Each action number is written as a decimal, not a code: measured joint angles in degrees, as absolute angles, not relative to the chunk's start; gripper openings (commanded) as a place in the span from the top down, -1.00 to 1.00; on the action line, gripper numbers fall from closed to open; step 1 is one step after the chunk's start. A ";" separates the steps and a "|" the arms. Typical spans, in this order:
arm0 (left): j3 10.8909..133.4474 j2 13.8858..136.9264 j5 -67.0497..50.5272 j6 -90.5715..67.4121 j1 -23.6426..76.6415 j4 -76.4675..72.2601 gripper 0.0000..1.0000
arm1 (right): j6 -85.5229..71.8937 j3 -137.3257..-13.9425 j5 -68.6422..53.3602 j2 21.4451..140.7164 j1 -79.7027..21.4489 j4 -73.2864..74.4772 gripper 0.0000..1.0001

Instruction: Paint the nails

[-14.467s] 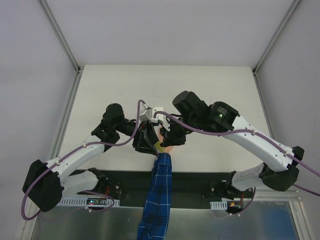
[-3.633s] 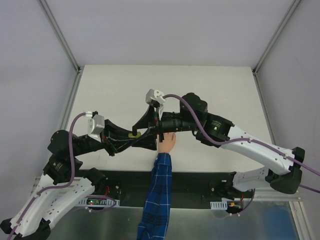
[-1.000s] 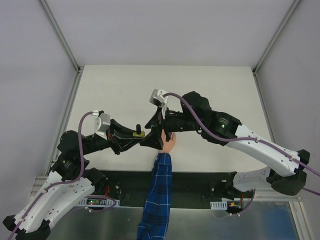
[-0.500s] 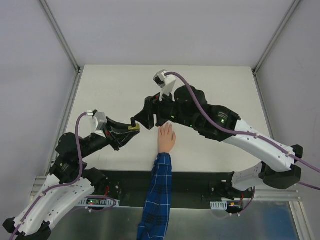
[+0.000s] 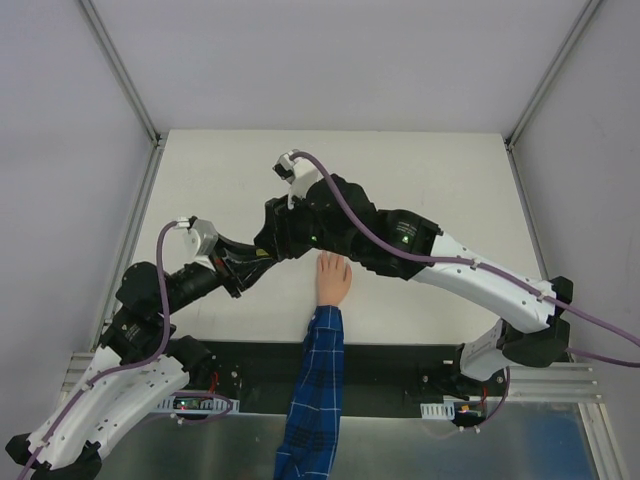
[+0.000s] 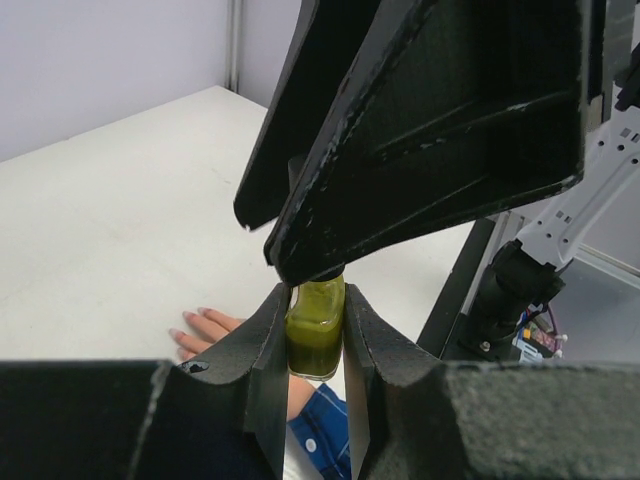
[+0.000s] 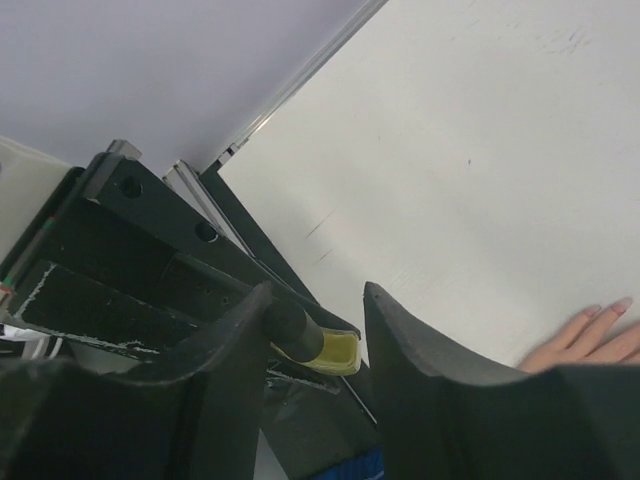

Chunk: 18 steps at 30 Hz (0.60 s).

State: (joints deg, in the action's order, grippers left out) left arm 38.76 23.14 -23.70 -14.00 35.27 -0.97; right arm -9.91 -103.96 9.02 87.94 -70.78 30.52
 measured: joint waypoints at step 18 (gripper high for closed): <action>46.09 27.29 -53.95 -18.70 35.31 1.08 1.00 | 10.98 -86.89 -30.70 75.57 -69.65 15.05 0.99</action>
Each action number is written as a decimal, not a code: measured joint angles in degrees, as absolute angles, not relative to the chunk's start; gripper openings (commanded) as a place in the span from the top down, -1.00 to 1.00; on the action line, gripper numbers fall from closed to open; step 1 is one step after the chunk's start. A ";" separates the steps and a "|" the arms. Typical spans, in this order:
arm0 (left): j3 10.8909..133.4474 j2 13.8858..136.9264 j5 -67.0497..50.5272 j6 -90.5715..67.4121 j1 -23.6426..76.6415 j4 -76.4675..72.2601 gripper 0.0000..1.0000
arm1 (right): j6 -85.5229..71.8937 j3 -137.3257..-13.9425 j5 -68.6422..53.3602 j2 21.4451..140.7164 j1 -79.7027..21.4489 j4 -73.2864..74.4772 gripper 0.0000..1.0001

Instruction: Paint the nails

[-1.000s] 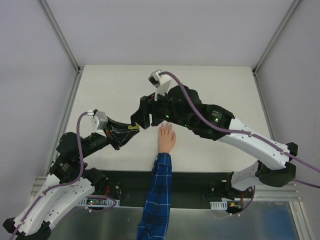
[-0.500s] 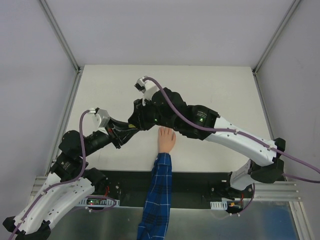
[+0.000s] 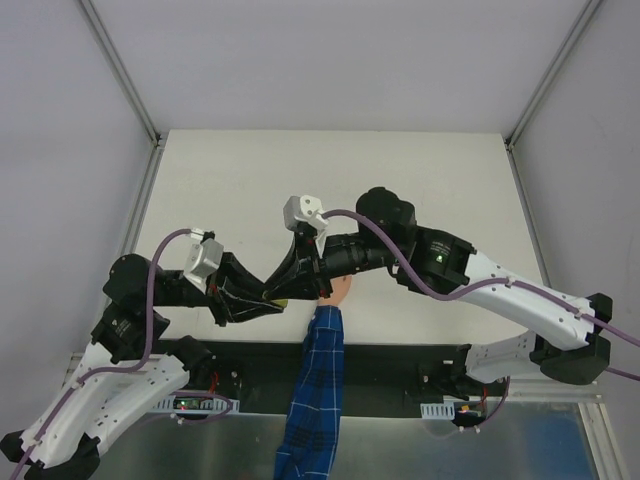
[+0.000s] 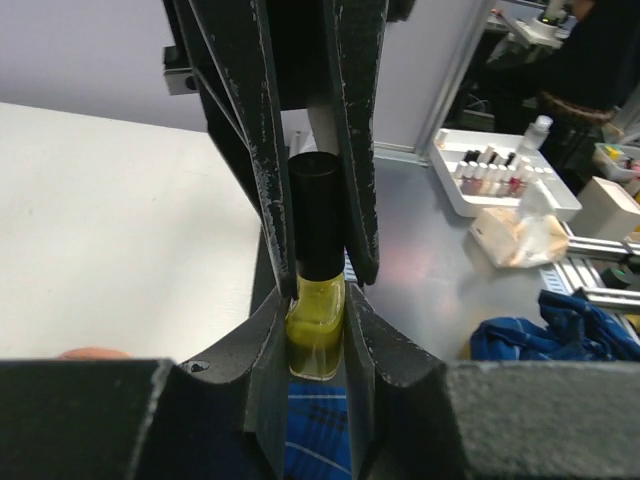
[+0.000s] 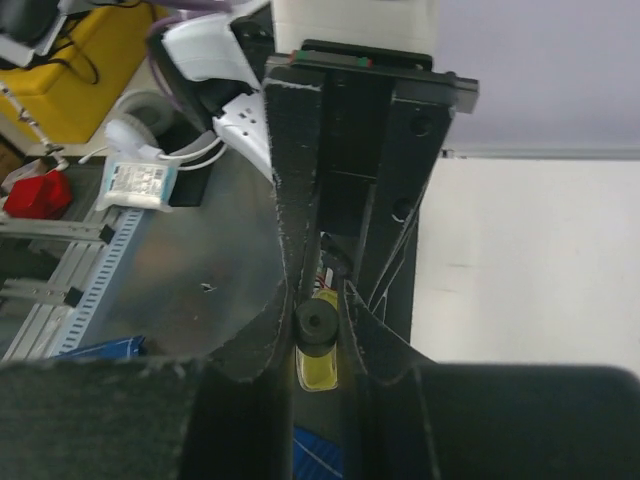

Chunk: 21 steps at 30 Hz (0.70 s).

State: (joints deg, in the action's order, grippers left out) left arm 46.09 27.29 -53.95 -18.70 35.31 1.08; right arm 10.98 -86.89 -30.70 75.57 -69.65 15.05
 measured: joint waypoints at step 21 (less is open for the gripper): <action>43.90 24.36 -36.75 -14.68 35.33 2.50 1.00 | 6.11 -87.44 -16.75 75.83 -71.40 18.06 -0.64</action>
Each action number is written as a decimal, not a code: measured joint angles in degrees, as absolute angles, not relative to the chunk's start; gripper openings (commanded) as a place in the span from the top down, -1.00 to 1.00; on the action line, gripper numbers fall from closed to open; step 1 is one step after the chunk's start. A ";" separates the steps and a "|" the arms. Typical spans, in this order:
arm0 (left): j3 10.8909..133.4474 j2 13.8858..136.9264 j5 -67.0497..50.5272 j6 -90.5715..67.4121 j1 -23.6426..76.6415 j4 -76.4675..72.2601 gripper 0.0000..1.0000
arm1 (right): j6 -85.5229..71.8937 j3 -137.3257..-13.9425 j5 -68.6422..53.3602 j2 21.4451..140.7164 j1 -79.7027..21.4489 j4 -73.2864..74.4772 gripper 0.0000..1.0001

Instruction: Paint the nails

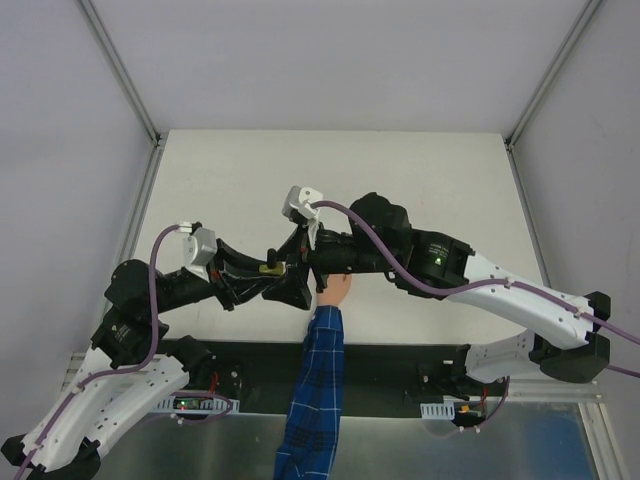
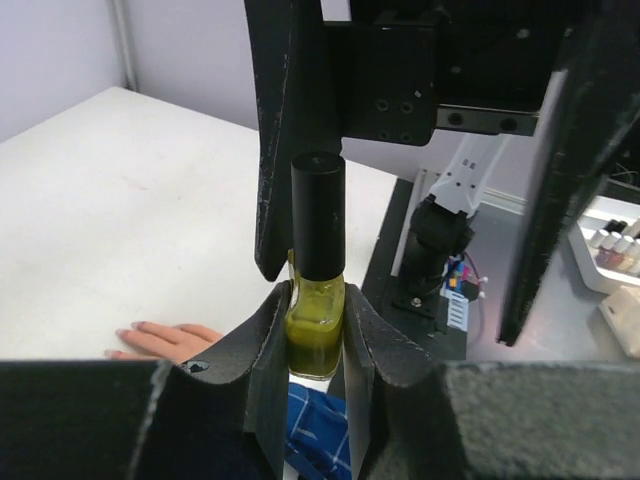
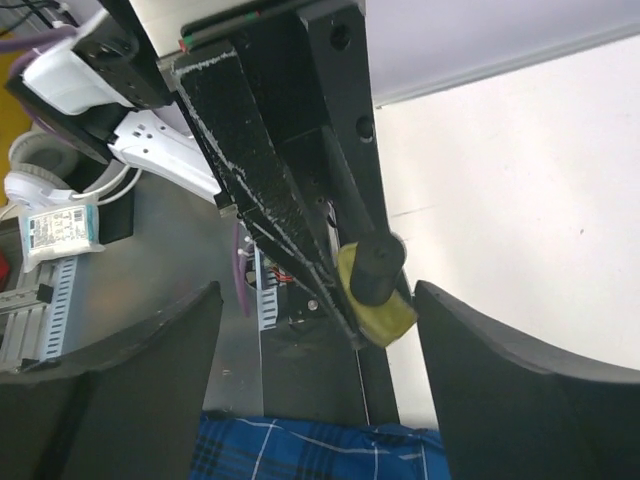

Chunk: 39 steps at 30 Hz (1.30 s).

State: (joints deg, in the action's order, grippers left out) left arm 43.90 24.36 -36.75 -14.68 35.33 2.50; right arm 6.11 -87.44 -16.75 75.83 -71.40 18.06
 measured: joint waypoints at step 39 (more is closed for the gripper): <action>41.32 23.99 -28.40 -13.89 35.16 3.38 1.00 | -3.01 -95.29 10.31 83.85 -74.39 23.46 0.99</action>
